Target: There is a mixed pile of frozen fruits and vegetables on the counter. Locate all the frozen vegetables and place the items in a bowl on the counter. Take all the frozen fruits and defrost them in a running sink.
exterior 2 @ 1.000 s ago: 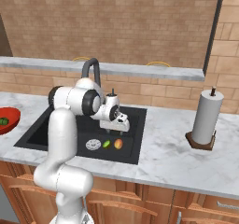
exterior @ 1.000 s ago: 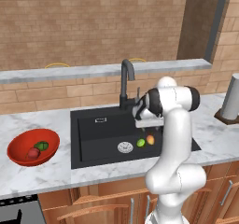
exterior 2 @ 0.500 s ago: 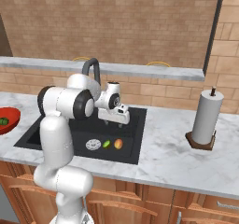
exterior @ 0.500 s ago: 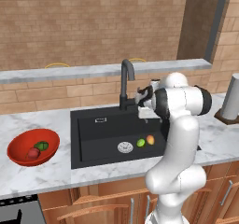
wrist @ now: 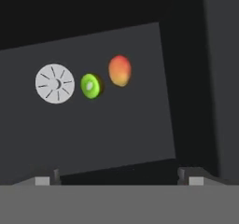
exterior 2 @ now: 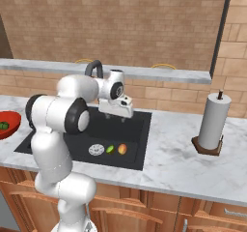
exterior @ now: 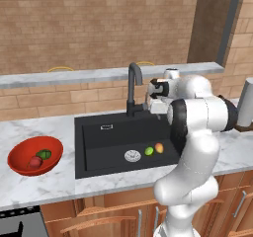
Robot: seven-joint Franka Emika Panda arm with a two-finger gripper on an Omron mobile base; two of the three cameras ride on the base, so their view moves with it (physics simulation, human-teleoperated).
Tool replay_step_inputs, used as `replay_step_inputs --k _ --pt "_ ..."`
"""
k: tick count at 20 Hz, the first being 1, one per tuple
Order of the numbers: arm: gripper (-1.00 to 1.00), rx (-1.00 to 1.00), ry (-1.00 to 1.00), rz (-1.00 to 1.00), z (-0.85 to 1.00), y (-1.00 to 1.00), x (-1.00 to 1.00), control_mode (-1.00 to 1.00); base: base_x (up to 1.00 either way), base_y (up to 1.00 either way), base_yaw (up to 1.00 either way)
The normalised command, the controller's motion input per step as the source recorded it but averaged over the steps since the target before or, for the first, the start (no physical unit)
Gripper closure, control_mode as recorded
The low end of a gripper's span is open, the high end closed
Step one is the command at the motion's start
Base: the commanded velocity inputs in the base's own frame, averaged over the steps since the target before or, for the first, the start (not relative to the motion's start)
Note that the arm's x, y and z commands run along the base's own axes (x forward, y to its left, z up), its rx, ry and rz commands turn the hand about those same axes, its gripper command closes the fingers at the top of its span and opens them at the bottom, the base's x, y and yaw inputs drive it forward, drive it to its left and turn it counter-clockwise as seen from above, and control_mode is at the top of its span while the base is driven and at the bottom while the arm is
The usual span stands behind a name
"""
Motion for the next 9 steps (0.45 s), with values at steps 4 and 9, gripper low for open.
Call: replay_step_inputs --k 4,9 --pt "-1.00 0.00 -0.19 0.00 0.57 0.00 -0.63 -1.00 0.00 0.00 0.00" --pt "-1.00 0.00 -0.22 0.00 0.60 0.02 -0.75 -1.00 0.00 0.00 0.00"
